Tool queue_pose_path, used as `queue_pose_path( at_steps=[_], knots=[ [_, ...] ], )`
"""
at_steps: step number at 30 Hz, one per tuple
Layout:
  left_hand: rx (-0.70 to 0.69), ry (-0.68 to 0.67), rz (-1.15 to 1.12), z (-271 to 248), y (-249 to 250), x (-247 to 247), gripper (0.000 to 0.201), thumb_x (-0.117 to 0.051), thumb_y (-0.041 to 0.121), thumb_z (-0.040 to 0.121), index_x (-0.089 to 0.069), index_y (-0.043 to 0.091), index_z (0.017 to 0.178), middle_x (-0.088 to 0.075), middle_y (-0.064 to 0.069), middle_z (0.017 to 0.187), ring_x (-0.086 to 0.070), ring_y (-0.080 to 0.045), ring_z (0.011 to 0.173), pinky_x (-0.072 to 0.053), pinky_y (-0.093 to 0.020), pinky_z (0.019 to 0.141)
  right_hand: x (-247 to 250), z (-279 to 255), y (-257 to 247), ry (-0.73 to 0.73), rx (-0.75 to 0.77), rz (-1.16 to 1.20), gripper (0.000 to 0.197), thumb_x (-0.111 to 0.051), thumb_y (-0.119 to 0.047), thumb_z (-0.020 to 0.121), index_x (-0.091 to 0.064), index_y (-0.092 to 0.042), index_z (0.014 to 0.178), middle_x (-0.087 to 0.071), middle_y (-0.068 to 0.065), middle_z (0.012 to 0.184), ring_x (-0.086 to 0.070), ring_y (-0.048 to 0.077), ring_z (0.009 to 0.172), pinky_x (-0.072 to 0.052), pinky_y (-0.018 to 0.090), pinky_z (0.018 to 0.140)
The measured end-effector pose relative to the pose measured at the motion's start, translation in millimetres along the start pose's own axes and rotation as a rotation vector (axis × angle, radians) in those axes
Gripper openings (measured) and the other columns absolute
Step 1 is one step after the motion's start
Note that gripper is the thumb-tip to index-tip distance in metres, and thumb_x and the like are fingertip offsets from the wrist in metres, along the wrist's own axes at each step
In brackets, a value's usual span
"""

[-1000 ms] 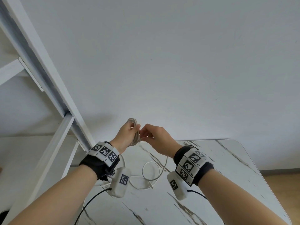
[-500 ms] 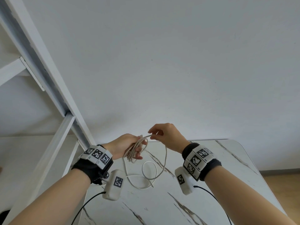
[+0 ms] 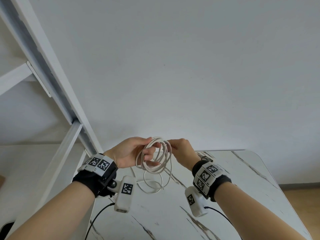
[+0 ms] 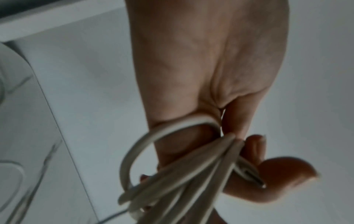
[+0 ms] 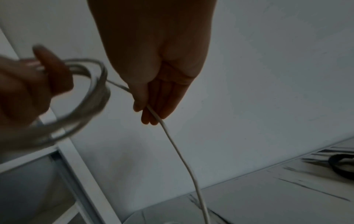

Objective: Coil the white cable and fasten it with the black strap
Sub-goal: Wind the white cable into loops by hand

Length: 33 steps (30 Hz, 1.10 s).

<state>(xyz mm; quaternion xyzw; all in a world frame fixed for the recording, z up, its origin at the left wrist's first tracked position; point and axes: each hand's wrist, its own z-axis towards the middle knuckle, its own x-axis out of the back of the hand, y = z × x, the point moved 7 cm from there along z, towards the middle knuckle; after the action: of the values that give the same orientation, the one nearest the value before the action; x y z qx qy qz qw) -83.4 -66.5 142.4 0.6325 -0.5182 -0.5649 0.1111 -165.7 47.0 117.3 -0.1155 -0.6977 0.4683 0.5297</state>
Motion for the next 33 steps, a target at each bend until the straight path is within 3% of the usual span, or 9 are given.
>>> queue_pose_path(
  at_steps=[2, 5, 8, 12, 16, 19, 23, 27, 33],
  knots=[
    [-0.06, -0.028, -0.071, 1, 8, -10, 0.032, -0.037, 0.021, 0.095, -0.061, 0.0, 0.094, -0.041, 0.0, 0.057, -0.047, -0.013, 0.048, -0.056, -0.04, 0.074, -3, -2, 0, -0.004, -0.023, -0.071, 0.02, -0.046, 0.0, 0.084, -0.064, 0.001, 0.077, -0.055, 0.016, 0.06, -0.036, 0.02, 0.059, -0.034, 0.031, 0.056],
    [-0.152, -0.044, -0.153, 3, 22, -23, 0.034, -0.036, 0.022, 0.094, -0.062, 0.001, 0.089, -0.043, 0.0, 0.057, -0.05, -0.013, 0.05, -0.057, -0.039, 0.074, -8, -4, 0, -0.02, -0.048, -0.135, 0.019, -0.04, 0.0, 0.084, -0.053, 0.006, 0.072, -0.056, 0.022, 0.065, -0.036, 0.023, 0.059, -0.031, 0.031, 0.053],
    [-0.241, -0.03, -0.227, 6, 33, -29, 0.032, -0.037, 0.021, 0.093, -0.061, 0.001, 0.088, -0.044, 0.0, 0.058, -0.051, -0.014, 0.052, -0.057, -0.039, 0.077, -12, -6, 3, -0.035, -0.062, -0.106, 0.022, -0.046, -0.004, 0.088, -0.056, -0.002, 0.068, -0.054, 0.003, 0.058, -0.04, 0.016, 0.053, -0.03, 0.021, 0.049],
    [-0.35, 0.042, -0.307, 11, 45, -25, 0.021, -0.039, 0.02, 0.094, -0.054, 0.006, 0.087, -0.048, 0.002, 0.06, -0.055, -0.012, 0.057, -0.056, -0.036, 0.083, -21, -11, 7, -0.045, -0.083, 0.025, 0.018, -0.053, -0.008, 0.09, -0.067, -0.001, 0.1, -0.075, 0.01, 0.088, -0.066, 0.018, 0.081, -0.051, 0.029, 0.081],
    [-0.456, 0.122, -0.413, 13, 52, -13, 0.022, -0.038, 0.019, 0.098, -0.05, 0.01, 0.082, -0.049, 0.002, 0.065, -0.057, -0.013, 0.063, -0.054, -0.034, 0.084, -34, -19, 6, -0.159, -0.087, -0.017, 0.03, -0.046, -0.008, 0.092, -0.059, -0.007, 0.119, -0.073, 0.01, 0.091, -0.065, 0.019, 0.081, -0.053, 0.031, 0.086],
    [-0.513, 0.196, -0.435, 15, 55, -1, 0.025, -0.038, 0.019, 0.099, -0.049, 0.011, 0.079, -0.05, 0.001, 0.069, -0.058, -0.013, 0.065, -0.053, -0.033, 0.082, -40, -25, 5, -0.238, -0.08, -0.037, 0.028, -0.045, -0.009, 0.093, -0.059, -0.007, 0.117, -0.07, 0.008, 0.082, -0.064, 0.02, 0.075, -0.052, 0.029, 0.083],
    [-0.602, 0.348, -0.522, 13, 60, 25, 0.027, -0.039, 0.019, 0.1, -0.052, 0.009, 0.079, -0.057, -0.002, 0.075, -0.065, -0.015, 0.065, -0.049, -0.033, 0.084, -39, -35, 7, -0.288, -0.091, -0.049, 0.028, -0.049, -0.011, 0.092, -0.054, -0.008, 0.12, -0.074, 0.01, 0.088, -0.064, 0.017, 0.068, -0.052, 0.027, 0.074],
    [-0.641, 0.497, -0.547, 5, 61, 49, 0.022, -0.04, 0.018, 0.099, -0.052, 0.01, 0.083, -0.061, -0.004, 0.082, -0.071, -0.016, 0.065, -0.05, -0.033, 0.078, -32, -40, 13, -0.244, -0.113, -0.038, 0.016, -0.051, -0.013, 0.091, -0.052, -0.011, 0.107, -0.066, -0.001, 0.079, -0.063, 0.015, 0.063, -0.058, 0.036, 0.071],
    [-0.616, 0.596, -0.292, 5, 52, 50, 0.02, -0.041, 0.015, 0.099, -0.049, 0.01, 0.082, -0.059, -0.007, 0.083, -0.065, -0.022, 0.083, -0.049, -0.034, 0.081, -20, -35, -1, -0.223, -0.084, -0.054, 0.019, -0.04, -0.006, 0.095, -0.057, -0.012, 0.101, -0.057, 0.007, 0.085, -0.05, 0.005, 0.044, -0.043, 0.016, 0.039]
  ],
)
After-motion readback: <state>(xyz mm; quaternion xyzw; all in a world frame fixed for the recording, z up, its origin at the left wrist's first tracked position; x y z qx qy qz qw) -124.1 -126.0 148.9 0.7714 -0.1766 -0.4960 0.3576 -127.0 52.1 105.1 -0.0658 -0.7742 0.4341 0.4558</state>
